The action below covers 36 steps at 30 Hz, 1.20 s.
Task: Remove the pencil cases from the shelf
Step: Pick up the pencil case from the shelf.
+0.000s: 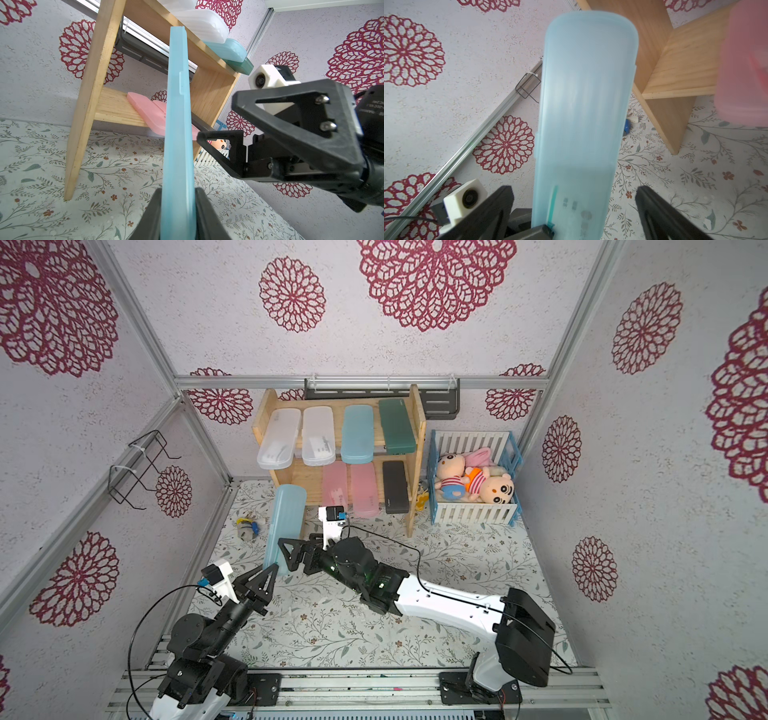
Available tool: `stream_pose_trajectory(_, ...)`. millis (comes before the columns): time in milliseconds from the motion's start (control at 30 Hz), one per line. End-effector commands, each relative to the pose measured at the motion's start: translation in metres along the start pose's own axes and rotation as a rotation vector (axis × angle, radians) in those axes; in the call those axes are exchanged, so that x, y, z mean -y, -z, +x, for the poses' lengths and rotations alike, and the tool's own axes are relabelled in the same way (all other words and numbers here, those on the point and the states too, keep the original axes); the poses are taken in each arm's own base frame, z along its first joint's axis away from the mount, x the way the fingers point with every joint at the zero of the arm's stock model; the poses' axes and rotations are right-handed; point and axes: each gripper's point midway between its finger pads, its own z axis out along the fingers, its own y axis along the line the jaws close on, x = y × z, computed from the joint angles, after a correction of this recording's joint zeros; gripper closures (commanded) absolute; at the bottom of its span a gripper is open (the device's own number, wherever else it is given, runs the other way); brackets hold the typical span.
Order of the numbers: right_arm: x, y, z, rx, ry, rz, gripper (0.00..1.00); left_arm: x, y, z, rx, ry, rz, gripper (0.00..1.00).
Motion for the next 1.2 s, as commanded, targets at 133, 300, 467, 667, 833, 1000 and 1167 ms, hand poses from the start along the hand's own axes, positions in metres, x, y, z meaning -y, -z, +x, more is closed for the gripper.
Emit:
stream_pose_trajectory(133, -0.018, -0.018, -0.016, 0.025, -0.024, -0.028, 0.01, 0.009, 0.009, -0.016, 0.051, -0.024, 0.018, 1.0)
stream_pose_trajectory(300, -0.02, -0.025, -0.011, 0.012, -0.027, -0.038, 0.01, 0.009, 0.01, -0.015, 0.047, -0.027, 0.014, 1.0)
stream_pose_trajectory(467, -0.021, -0.03, -0.008, 0.0, -0.024, -0.036, 0.01, 0.008, 0.01, -0.014, 0.041, -0.028, 0.011, 1.0)
stream_pose_trajectory(667, -0.013, -0.04, -0.003, -0.02, -0.019, 0.015, 0.02, 0.008, 0.009, -0.014, 0.032, -0.034, 0.009, 1.0)
stream_pose_trajectory(833, -0.002, -0.04, -0.002, -0.013, -0.027, 0.07, 0.16, 0.008, 0.01, -0.014, 0.029, -0.041, 0.003, 1.0)
stream_pose_trajectory(1000, 0.008, -0.035, -0.002, -0.014, -0.011, 0.109, 0.38, 0.006, 0.01, -0.013, 0.025, -0.044, -0.009, 1.0)
stream_pose_trajectory(1167, 0.026, -0.019, 0.001, -0.051, 0.048, 0.174, 0.43, 0.0, 0.011, -0.016, 0.037, -0.037, -0.044, 0.2)
